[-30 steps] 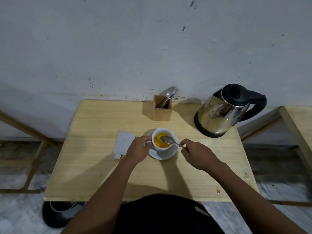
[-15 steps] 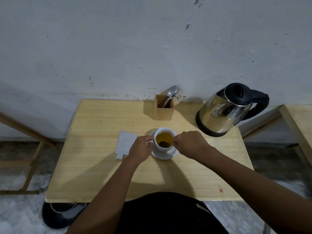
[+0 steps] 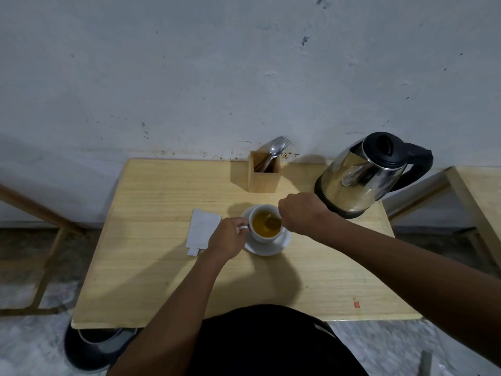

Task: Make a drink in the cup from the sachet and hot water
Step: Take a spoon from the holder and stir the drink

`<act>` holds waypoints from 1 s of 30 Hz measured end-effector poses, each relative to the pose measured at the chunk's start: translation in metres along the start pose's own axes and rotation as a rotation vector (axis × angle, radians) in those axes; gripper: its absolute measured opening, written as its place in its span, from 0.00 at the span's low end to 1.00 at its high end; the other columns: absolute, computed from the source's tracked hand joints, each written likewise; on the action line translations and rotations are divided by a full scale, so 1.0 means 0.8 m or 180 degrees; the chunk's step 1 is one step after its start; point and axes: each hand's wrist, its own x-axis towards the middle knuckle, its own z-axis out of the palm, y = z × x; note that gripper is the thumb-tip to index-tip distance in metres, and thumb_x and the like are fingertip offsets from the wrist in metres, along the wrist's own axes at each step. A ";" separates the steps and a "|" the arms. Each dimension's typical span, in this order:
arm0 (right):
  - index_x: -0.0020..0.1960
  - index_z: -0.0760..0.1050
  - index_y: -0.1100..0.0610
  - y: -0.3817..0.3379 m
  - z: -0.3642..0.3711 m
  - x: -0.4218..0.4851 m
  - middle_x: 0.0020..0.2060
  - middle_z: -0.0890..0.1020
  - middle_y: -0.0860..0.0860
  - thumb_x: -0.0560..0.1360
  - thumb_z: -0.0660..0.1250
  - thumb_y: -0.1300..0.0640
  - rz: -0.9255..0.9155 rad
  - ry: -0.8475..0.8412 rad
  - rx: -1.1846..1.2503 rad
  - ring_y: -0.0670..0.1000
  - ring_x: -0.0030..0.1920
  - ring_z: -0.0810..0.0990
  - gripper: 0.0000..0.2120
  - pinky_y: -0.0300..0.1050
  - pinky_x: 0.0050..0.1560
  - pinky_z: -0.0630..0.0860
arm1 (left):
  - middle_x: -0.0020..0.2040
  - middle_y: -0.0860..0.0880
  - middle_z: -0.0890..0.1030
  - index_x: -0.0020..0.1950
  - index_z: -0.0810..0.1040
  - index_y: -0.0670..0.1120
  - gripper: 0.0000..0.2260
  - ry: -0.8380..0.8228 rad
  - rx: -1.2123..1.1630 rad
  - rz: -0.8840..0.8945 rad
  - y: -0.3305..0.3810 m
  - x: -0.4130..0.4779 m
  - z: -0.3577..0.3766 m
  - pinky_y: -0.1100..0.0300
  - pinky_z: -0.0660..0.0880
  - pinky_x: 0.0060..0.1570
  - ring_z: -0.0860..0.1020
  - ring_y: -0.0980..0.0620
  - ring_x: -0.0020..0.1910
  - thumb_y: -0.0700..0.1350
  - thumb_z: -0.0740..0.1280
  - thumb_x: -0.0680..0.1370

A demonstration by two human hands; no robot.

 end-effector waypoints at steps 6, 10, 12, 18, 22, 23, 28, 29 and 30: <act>0.48 0.76 0.57 -0.020 -0.007 -0.001 0.30 0.68 0.48 0.78 0.62 0.51 -0.0106 -0.0019 0.0330 0.50 0.32 0.70 0.09 0.42 0.31 0.64 | 0.56 0.48 0.83 0.58 0.81 0.49 0.11 -0.0060 -0.0002 0.0008 0.002 0.000 -0.001 0.47 0.78 0.56 0.80 0.46 0.55 0.44 0.63 0.78; 0.52 0.76 0.58 -0.018 -0.012 0.000 0.41 0.78 0.53 0.79 0.60 0.58 0.0026 0.0034 0.0237 0.52 0.36 0.71 0.07 0.45 0.37 0.68 | 0.56 0.48 0.83 0.57 0.81 0.50 0.10 -0.0045 0.0009 -0.0056 0.002 -0.001 -0.001 0.47 0.78 0.56 0.80 0.46 0.55 0.46 0.63 0.79; 0.53 0.75 0.58 -0.012 -0.015 0.000 0.41 0.78 0.53 0.79 0.60 0.59 0.0095 0.0001 0.0117 0.52 0.37 0.72 0.07 0.45 0.37 0.68 | 0.54 0.48 0.84 0.55 0.81 0.50 0.09 -0.0034 0.0030 -0.0038 0.002 -0.001 -0.001 0.47 0.78 0.55 0.80 0.46 0.53 0.45 0.62 0.79; 0.55 0.74 0.58 -0.007 -0.016 -0.001 0.39 0.75 0.52 0.79 0.61 0.57 0.0167 -0.0128 0.0132 0.51 0.37 0.72 0.07 0.44 0.37 0.69 | 0.56 0.49 0.83 0.57 0.81 0.50 0.10 -0.0039 0.0036 -0.0043 0.005 -0.001 -0.002 0.47 0.78 0.54 0.80 0.47 0.54 0.46 0.62 0.79; 0.53 0.73 0.58 -0.015 -0.017 -0.001 0.31 0.66 0.48 0.78 0.62 0.54 -0.0025 -0.0212 0.0278 0.50 0.37 0.72 0.08 0.43 0.35 0.67 | 0.57 0.49 0.83 0.58 0.80 0.51 0.11 -0.0039 0.0050 -0.0045 0.006 -0.004 -0.002 0.47 0.78 0.55 0.80 0.47 0.55 0.46 0.62 0.79; 0.52 0.74 0.57 -0.018 -0.016 -0.001 0.30 0.65 0.47 0.79 0.62 0.53 -0.0015 -0.0165 0.0319 0.50 0.36 0.72 0.09 0.43 0.34 0.66 | 0.56 0.49 0.83 0.58 0.80 0.52 0.11 -0.0047 0.0068 -0.0049 0.006 -0.004 -0.002 0.47 0.78 0.55 0.80 0.47 0.54 0.47 0.62 0.79; 0.52 0.75 0.57 -0.022 -0.013 0.002 0.35 0.70 0.49 0.79 0.60 0.56 0.0081 -0.0019 0.0224 0.51 0.36 0.72 0.07 0.45 0.36 0.68 | 0.55 0.50 0.83 0.56 0.81 0.52 0.10 -0.0053 0.0065 -0.0105 0.006 -0.005 -0.002 0.47 0.79 0.54 0.80 0.47 0.54 0.47 0.62 0.79; 0.52 0.75 0.57 -0.020 -0.014 0.002 0.37 0.71 0.50 0.79 0.60 0.58 0.0091 -0.0023 0.0189 0.52 0.36 0.71 0.07 0.45 0.36 0.68 | 0.55 0.50 0.83 0.56 0.81 0.52 0.10 -0.0038 0.0067 -0.0112 0.006 -0.005 -0.002 0.47 0.79 0.53 0.80 0.47 0.54 0.47 0.62 0.79; 0.53 0.75 0.58 -0.018 -0.015 0.001 0.37 0.71 0.50 0.79 0.60 0.59 0.0099 -0.0030 0.0145 0.52 0.36 0.71 0.07 0.45 0.36 0.68 | 0.55 0.49 0.83 0.55 0.81 0.51 0.09 -0.0032 0.0066 -0.0107 0.005 -0.004 -0.002 0.48 0.79 0.53 0.80 0.47 0.53 0.47 0.62 0.79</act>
